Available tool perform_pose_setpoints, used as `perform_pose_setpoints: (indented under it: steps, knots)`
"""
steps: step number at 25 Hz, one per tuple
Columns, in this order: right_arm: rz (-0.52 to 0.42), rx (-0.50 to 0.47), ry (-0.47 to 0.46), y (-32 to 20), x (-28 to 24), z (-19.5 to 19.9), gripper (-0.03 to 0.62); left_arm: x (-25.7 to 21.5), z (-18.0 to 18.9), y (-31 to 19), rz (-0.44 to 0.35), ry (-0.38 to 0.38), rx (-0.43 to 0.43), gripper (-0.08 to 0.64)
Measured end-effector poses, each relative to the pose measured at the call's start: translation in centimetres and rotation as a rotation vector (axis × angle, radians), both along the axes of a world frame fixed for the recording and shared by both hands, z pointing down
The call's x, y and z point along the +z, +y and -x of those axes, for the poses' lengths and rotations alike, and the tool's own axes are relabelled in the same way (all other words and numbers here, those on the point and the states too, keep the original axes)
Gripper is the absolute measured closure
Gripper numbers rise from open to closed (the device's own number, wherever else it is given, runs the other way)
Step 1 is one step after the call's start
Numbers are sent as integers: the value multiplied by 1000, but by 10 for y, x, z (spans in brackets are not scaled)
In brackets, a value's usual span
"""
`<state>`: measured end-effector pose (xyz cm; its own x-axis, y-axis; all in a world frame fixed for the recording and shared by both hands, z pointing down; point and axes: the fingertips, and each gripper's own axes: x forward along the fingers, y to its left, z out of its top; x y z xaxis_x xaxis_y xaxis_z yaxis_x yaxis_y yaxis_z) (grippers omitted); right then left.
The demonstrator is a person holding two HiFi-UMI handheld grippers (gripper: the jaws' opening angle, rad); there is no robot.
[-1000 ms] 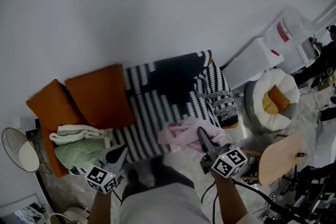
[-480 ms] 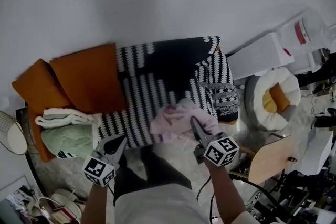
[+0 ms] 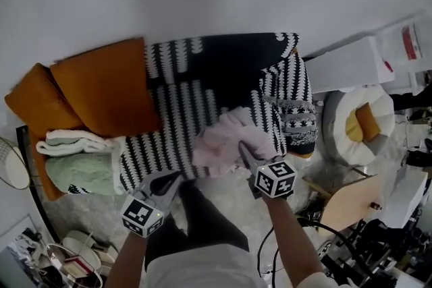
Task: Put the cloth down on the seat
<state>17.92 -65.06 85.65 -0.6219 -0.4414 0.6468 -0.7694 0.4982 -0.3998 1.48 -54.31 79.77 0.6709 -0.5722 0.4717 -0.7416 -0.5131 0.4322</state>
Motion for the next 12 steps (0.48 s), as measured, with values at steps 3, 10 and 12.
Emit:
perform_pose_setpoints:
  steps: [3,10,12]
  knots:
    - [70,-53,71,0,38,0,460,19,-13,-3,18,13,19,560]
    - [205,-119,241,15,105,-19,361,48,-32,3,64,30,40,558]
    - [221,-129,259,20,111,-24,331,51,-34,5,75,34,39,559]
